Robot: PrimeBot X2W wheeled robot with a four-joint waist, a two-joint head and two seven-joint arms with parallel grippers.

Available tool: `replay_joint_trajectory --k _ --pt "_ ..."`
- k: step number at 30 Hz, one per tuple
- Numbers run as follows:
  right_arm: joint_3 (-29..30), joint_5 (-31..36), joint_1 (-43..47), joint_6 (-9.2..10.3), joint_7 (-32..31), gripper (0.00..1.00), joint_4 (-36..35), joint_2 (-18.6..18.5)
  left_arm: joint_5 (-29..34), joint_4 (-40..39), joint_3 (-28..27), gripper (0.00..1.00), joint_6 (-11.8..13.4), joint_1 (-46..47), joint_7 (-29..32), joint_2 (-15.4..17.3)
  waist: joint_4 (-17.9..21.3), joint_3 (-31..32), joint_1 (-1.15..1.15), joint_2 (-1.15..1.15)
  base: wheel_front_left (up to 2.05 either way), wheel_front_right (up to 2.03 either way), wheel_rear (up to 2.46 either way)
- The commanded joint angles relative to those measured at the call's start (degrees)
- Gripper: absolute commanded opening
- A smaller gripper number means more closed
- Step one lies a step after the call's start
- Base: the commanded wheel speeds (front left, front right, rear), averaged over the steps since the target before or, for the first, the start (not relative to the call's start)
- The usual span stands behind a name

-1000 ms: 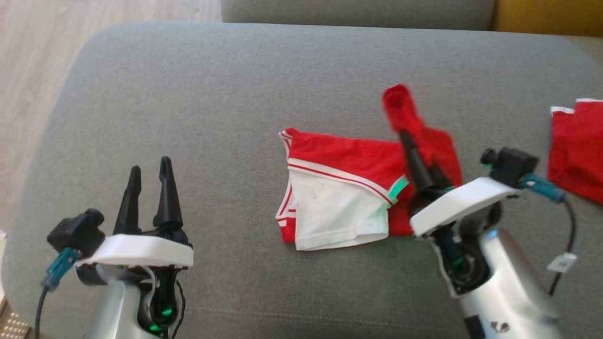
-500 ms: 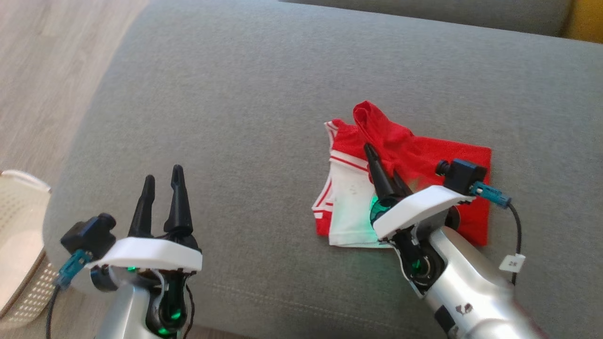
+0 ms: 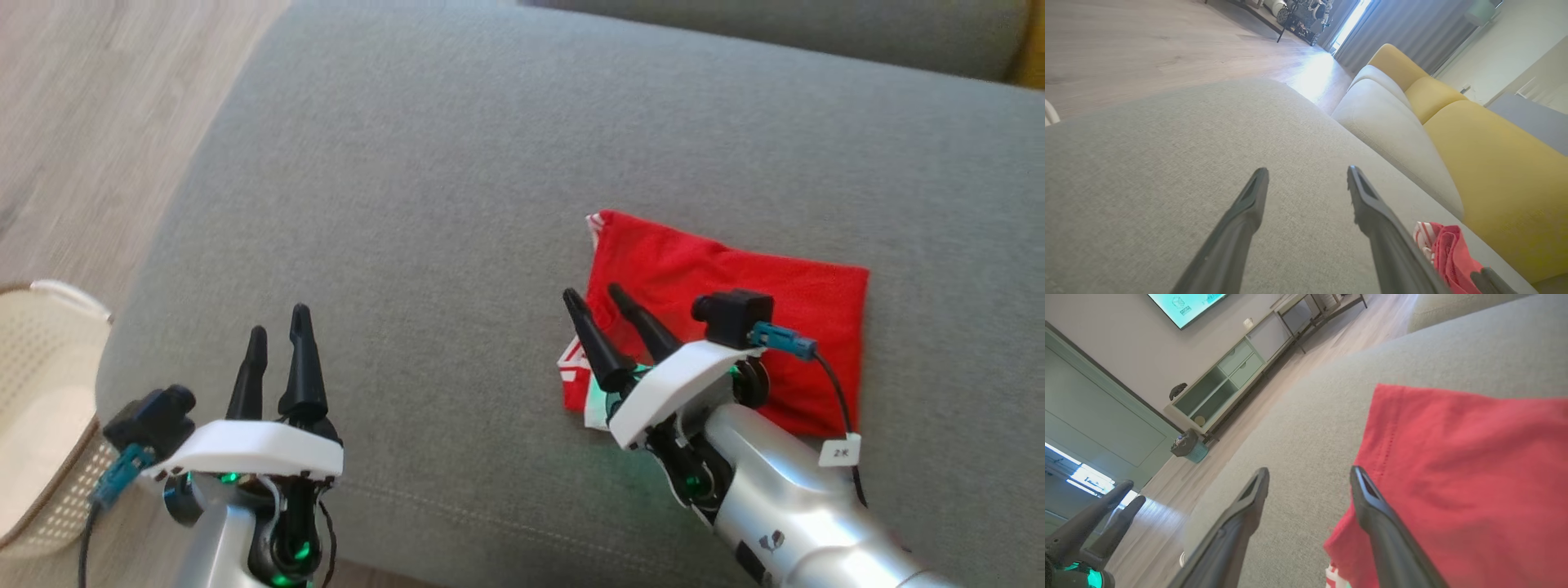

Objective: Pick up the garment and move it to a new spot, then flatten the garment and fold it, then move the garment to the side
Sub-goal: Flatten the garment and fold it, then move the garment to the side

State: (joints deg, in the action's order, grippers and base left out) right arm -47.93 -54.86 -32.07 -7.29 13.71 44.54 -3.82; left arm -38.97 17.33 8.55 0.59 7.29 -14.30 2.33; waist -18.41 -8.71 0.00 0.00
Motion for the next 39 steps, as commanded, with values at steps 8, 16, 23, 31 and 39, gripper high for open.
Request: replay_joint_trajectory --k 8,16,23,31,39 --pt "10.92 9.82 -3.27 -0.2 1.26 1.0 -1.03 0.76 1.86 -4.04 -2.57 1.0 0.19 0.46 -0.7 0.54 6.37 3.45 0.0 0.0 0.0 0.0 0.0" --pt "31.31 34.11 4.42 -0.2 1.28 1.0 -13.59 -4.6 3.71 -11.97 -4.59 1.0 0.02 0.5 -0.7 0.54 12.08 4.08 0.0 0.0 0.0 0.0 0.0" --pt "42.59 48.19 14.85 -0.2 1.29 1.0 -30.01 -5.06 7.94 -16.31 -4.45 1.0 0.21 0.28 -0.7 0.54 15.34 3.85 0.0 0.0 0.0 0.0 0.0" --pt "49.32 54.21 24.78 -0.2 1.29 1.0 -39.59 -1.01 12.92 -16.81 -0.2 1.0 1.03 -2.22 -0.7 0.54 15.83 3.63 0.0 0.0 0.0 0.0 0.0" --pt "49.94 54.72 25.77 -0.2 1.29 1.0 -40.18 0.22 13.92 -15.6 2.88 1.0 1.17 -3.46 -0.7 0.54 15.35 3.01 0.0 0.0 0.0 0.0 0.0"
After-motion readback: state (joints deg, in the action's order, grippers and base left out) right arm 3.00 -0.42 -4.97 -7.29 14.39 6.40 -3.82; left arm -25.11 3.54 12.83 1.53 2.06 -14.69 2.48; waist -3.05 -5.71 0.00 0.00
